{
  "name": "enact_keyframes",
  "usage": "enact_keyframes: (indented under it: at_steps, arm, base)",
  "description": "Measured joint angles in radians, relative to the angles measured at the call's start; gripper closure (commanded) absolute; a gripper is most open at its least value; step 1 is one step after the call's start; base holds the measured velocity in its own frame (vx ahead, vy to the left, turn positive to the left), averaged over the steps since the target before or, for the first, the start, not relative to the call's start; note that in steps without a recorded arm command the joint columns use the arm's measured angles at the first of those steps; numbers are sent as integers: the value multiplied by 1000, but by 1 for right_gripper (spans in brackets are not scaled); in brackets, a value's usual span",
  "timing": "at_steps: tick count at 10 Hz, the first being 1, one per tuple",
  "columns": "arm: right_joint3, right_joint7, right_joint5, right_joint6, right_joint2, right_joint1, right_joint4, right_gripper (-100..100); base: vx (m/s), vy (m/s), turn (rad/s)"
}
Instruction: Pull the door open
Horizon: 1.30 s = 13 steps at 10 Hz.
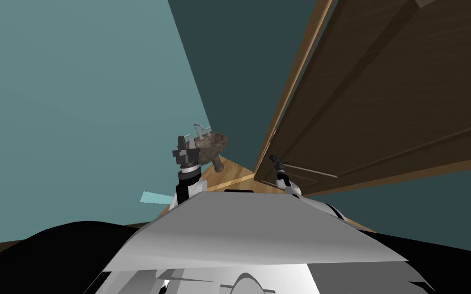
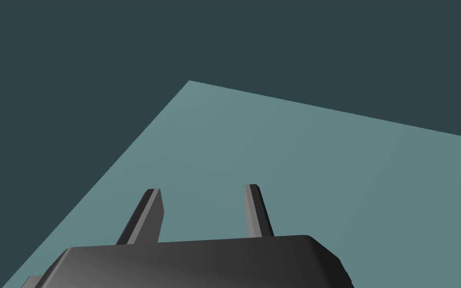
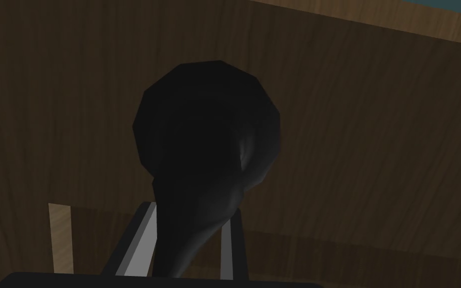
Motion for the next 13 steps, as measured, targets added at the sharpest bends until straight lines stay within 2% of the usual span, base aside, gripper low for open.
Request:
enact_keyframes:
  at_steps: [2, 4, 6, 9, 11, 13]
  arm:
    - [10, -11, 6, 3, 2, 9, -10, 100]
    - [27, -33, 17, -18, -11, 1, 8, 100]
    - [49, -58, 32, -14, -14, 22, -23, 100]
    - [82, -95, 54, -52, -32, 15, 8, 100]
    - [93, -108, 62, -52, -32, 26, -3, 100]
    - [107, -127, 75, -76, -42, 16, 20, 100]
  base:
    - [-206, -38, 98]
    - [-236, -47, 101]
    - [-234, -62, 111]
    - [-197, -44, 76]
    - [-193, -56, 84]
    - [-192, -67, 70]
